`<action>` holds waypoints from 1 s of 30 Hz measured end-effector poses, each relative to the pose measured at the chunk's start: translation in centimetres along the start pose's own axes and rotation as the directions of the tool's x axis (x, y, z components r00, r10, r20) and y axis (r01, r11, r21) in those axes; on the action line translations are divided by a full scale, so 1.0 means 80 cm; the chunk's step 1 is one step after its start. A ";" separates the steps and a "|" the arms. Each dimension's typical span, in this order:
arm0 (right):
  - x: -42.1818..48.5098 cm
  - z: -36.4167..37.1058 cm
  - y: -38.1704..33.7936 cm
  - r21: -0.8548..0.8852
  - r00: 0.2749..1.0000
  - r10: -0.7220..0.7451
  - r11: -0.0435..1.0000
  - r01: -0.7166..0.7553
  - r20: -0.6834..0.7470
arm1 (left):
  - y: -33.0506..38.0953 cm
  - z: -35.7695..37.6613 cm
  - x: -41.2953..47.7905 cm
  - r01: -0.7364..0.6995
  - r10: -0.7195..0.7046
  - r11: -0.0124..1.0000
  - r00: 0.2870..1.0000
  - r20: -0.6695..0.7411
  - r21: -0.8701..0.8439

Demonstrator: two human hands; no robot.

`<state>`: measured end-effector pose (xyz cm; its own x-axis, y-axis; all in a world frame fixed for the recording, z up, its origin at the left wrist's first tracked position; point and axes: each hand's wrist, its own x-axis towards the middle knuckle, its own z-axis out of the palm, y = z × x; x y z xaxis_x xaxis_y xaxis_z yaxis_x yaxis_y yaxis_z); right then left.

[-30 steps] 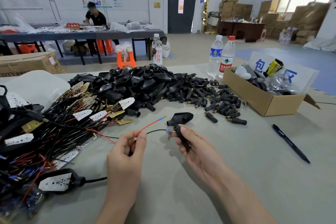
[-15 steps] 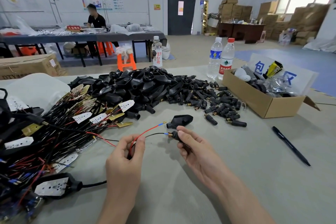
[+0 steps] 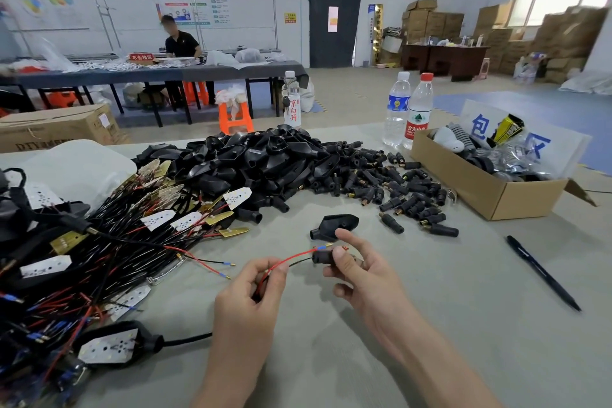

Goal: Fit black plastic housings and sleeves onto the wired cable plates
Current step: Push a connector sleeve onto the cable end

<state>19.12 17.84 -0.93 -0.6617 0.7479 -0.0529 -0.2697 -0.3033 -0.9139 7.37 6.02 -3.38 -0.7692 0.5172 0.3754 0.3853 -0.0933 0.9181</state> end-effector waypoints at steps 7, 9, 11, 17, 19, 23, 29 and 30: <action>-0.010 0.011 -0.008 0.053 0.998 0.013 0.998 -0.017 0.066 | -0.007 -0.001 0.001 -0.052 0.051 0.998 0.998 0.040 0.047; -0.011 0.013 -0.005 0.071 0.996 0.026 0.997 -0.032 0.082 | -0.006 -0.002 0.000 -0.070 0.068 0.996 0.996 0.050 0.048; -0.013 0.018 -0.001 0.127 0.992 0.044 0.990 -0.059 0.116 | -0.004 -0.001 0.000 -0.085 0.081 0.995 0.994 0.068 0.061; -0.017 0.024 0.003 0.474 0.964 0.135 0.850 -0.231 0.229 | -0.001 -0.001 0.001 -0.071 0.068 0.997 0.994 0.082 0.029; -0.015 0.021 0.000 0.579 0.954 0.162 0.764 -0.284 0.254 | -0.003 0.000 0.001 -0.048 0.047 0.999 0.996 0.081 0.013; -0.013 0.020 0.000 0.643 0.952 0.162 0.706 -0.296 0.260 | -0.002 0.008 0.001 0.008 -0.003 0.999 0.995 0.103 -0.049; -0.011 0.022 0.005 0.606 0.961 0.140 0.752 -0.259 0.237 | -0.001 0.003 0.001 0.031 -0.021 0.997 0.991 0.129 -0.074; -0.011 0.023 0.006 0.608 0.963 0.133 0.753 -0.252 0.235 | 0.001 0.002 0.002 0.041 -0.031 0.996 0.991 0.129 -0.076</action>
<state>18.27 15.95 -0.62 -0.8371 0.5414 -0.0778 -0.4617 -0.7757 -0.4303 7.36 6.21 -3.30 -0.7085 0.6255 0.3269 0.3130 -0.1366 0.9399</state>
